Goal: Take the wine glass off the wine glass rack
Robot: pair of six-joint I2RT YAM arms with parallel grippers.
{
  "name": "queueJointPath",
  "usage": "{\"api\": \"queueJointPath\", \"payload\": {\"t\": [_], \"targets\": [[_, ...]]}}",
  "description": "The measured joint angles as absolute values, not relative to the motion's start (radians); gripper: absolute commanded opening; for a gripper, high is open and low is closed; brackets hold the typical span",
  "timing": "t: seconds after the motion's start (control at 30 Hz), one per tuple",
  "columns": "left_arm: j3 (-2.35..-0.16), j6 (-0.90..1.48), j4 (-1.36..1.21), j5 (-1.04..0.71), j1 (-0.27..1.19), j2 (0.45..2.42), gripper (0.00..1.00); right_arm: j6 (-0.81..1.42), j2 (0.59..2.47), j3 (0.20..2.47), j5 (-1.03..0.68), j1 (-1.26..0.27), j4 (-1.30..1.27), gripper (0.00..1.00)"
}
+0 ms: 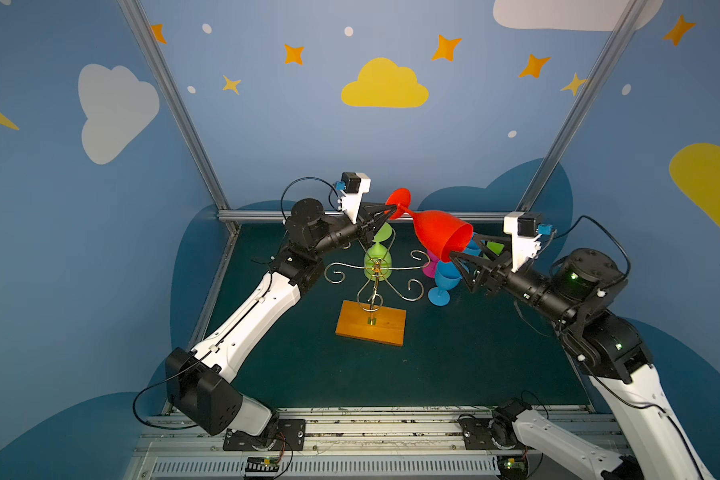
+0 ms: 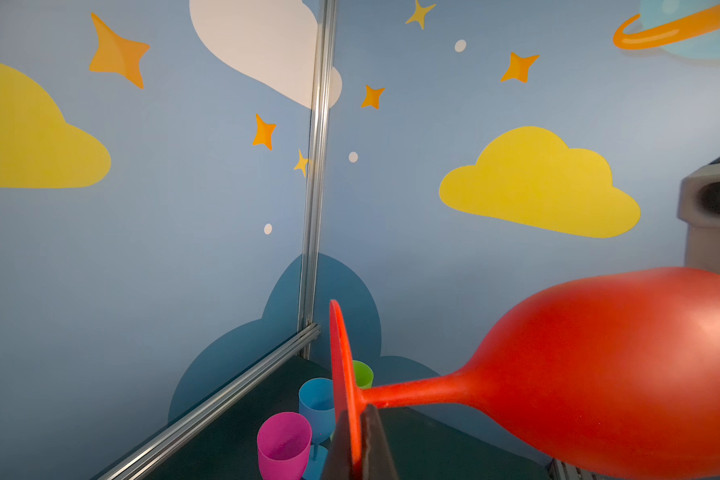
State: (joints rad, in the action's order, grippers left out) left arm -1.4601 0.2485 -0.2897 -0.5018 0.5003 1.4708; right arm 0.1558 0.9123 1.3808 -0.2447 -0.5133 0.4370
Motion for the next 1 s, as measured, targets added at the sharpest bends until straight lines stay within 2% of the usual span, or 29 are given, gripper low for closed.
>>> {"api": "queueJointPath", "payload": {"t": [0.07, 0.2, 0.53, 0.73, 0.77, 0.83, 0.87, 1.0], "targets": [[-1.459, 0.251, -0.290, -0.513, 0.500, 1.469, 0.03, 0.158, 0.921, 1.390, -0.244, -0.511, 0.435, 0.66], [-1.454, 0.252, -0.289, -0.542, 0.500, 1.461, 0.03, 0.159, 0.923, 1.409, -0.250, -0.503, 0.417, 0.42], [-1.454, 0.265, -0.286, -0.574, 0.500, 1.459, 0.03, 0.170, 0.944, 1.438, -0.279, -0.498, 0.400, 0.02], [-1.454, 0.273, -0.285, -0.561, 0.498, 1.458, 0.05, 0.170, 0.957, 1.439, -0.262, -0.486, 0.406, 0.00], [-1.454, 0.273, -0.286, -0.559, 0.498, 1.458, 0.13, 0.170, 0.956, 1.440, -0.258, -0.486, 0.408, 0.00], [-1.452, 0.267, -0.291, -0.557, 0.500, 1.456, 0.46, 0.175, 0.955, 1.440, -0.249, -0.486, 0.414, 0.00], [-1.448, 0.268, -0.294, -0.550, 0.502, 1.452, 0.55, 0.179, 0.954, 1.440, -0.245, -0.486, 0.418, 0.00], [-1.420, 0.267, -0.298, -0.498, 0.503, 1.426, 0.73, 0.180, 0.939, 1.441, -0.223, -0.486, 0.432, 0.00]]}}
